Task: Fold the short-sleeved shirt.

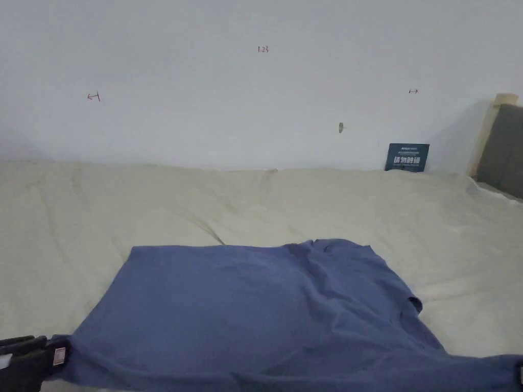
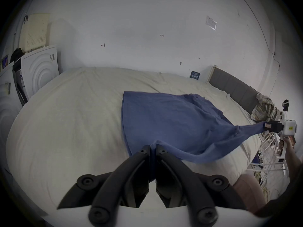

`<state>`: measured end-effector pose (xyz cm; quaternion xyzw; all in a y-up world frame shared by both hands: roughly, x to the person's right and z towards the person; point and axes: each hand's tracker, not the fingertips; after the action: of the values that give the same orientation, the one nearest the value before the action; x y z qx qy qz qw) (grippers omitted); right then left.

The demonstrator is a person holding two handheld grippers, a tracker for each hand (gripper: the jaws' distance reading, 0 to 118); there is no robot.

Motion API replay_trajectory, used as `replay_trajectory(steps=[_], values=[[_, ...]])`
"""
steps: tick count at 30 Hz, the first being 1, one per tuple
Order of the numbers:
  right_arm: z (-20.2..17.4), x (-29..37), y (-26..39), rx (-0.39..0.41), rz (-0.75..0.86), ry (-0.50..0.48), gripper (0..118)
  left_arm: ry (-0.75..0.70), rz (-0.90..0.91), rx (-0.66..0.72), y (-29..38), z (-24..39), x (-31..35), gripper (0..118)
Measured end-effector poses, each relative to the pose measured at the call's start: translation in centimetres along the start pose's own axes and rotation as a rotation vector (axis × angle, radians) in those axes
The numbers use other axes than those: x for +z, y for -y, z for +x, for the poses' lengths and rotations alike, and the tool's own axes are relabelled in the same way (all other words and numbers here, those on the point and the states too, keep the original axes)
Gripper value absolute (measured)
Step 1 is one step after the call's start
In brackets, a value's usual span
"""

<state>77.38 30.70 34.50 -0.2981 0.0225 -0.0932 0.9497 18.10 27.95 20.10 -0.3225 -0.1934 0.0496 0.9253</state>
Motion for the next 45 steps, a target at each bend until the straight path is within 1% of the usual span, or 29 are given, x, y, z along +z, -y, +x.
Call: replay_trajectory(steps=[2, 4, 6, 8, 10, 12, 14, 17, 20, 22, 23, 24, 25, 26, 27, 28, 29, 30, 32, 34, 36, 38, 39, 40, 41, 42, 43, 44, 45], values=[[-0.2, 0.6, 1.6, 0.016, -0.027, 0.009, 0, 0.007, -0.021, 0.028, 1.7, -0.3, 0.7, 6], [-0.1, 0.8, 3.3, 0.010, -0.051, 0.005, 0, 0.011, -0.037, 0.063, 3.4, -0.9, 1.1, 6], [0.3, 0.6, 4.8, -0.003, -0.081, 0.003, 0, 0.014, -0.038, 0.070, 5.1, -1.6, 1.4, 6], [0.7, 0.2, 6.3, -0.017, -0.117, -0.015, 0, 0.015, -0.047, 0.038, 6.7, -2.0, 1.6, 6], [1.7, -0.9, 7.9, -0.004, -0.160, -0.020, 0, 0.008, -0.065, -0.033, 8.4, -2.0, 1.5, 6], [2.0, -2.2, 9.5, 0.057, -0.203, -0.020, 0, -0.005, -0.065, -0.077, 9.9, -2.1, 1.0, 6], [2.6, -3.5, 10.8, 0.082, -0.247, 0.011, 0, -0.013, -0.074, -0.080, 11.0, -2.4, 0.4, 6], [3.3, -5.3, 12.2, 0.088, -0.291, 0.045, 0, -0.028, -0.100, -0.083, 12.4, -2.9, -0.6, 6], [3.4, -6.4, 13.0, 0.102, -0.333, 0.071, 0, -0.064, -0.154, -0.149, 13.3, -2.7, -1.3, 6], [3.3, -6.6, 13.1, 0.095, -0.328, 0.069, 0, -0.063, -0.163, -0.160, 13.9, -3.2, -1.7, 6], [3.2, -6.6, 13.0, 0.098, -0.325, 0.081, 4, -0.067, -0.155, -0.157, 13.8, -3.0, -1.6, 6], [3.1, -6.6, 12.9, 0.092, -0.328, 0.089, 12, -0.077, -0.154, -0.161, 13.6, -2.9, -1.7, 12], [3.9, -6.7, 12.9, 0.080, -0.330, 0.087, 22, -0.087, -0.163, -0.158, 13.4, -2.8, -1.7, 28], [3.9, -6.3, 12.8, 0.064, -0.330, 0.086, 39, -0.101, -0.165, -0.148, 13.4, -3.0, -1.6, 59], [3.6, -5.9, 12.5, 0.053, -0.321, 0.121, 79, -0.115, -0.184, -0.123, 13.2, -3.2, -1.5, 105], [3.5, -5.6, 12.3, 0.058, -0.320, 0.164, 102, -0.124, -0.192, -0.107, 13.1, -3.3, -1.2, 118], [3.5, -4.8, 11.9, 0.074, -0.309, 0.196, 107, -0.124, -0.183, -0.090, 13.1, -3.4, -0.5, 115], [3.1, -3.7, 11.5, 0.076, -0.254, 0.201, 107, -0.111, -0.119, -0.061, 12.9, -3.4, 1.0, 115], [2.2, -1.5, 10.4, 0.065, -0.151, 0.190, 107, -0.094, -0.074, 0.020, 12.2, -2.8, 2.8, 115], [0.5, 0.8, 9.2, 0.019, -0.044, 0.171, 107, -0.093, 0.027, 0.069, 11.7, -1.8, 5.1, 116], [-1.4, 2.5, 8.5, -0.022, 0.063, 0.102, 107, -0.094, 0.108, 0.087, 11.3, -0.3, 6.9, 116], [-3.4, 3.5, 8.3, -0.048, 0.127, 0.041, 106, -0.119, 0.171, 0.072, 11.0, 1.9, 8.3, 116], [-4.6, 3.6, 8.6, -0.033, 0.187, 0.018, 106, -0.126, 0.211, 0.066, 10.9, 3.0, 9.0, 116], [-5.7, 3.7, 8.8, -0.015, 0.232, 0.017, 105, -0.129, 0.249, 0.064, 11.0, 4.0, 9.6, 116], [-6.6, 3.6, 9.2, 0.004, 0.261, 0.016, 102, -0.134, 0.282, 0.062, 11.1, 4.7, 10.2, 115], [-7.6, 3.5, 9.5, 0.031, 0.289, 0.016, 82, -0.082, 0.320, 0.062, 11.4, 5.6, 10.6, 110], [-8.6, 3.3, 9.7, 0.048, 0.317, 0.005, 53, -0.066, 0.346, 0.058, 11.5, 6.5, 11.0, 99], [-9.4, 3.1, 10.0, 0.071, 0.332, 0.032, 13, -0.076, 0.358, 0.033, 11.6, 7.2, 11.2, 79], [-10.3, 3.1, 10.0, 0.081, 0.360, 0.068, 0, -0.100, 0.371, 0.007, 11.7, 8.1, 11.3, 36]])
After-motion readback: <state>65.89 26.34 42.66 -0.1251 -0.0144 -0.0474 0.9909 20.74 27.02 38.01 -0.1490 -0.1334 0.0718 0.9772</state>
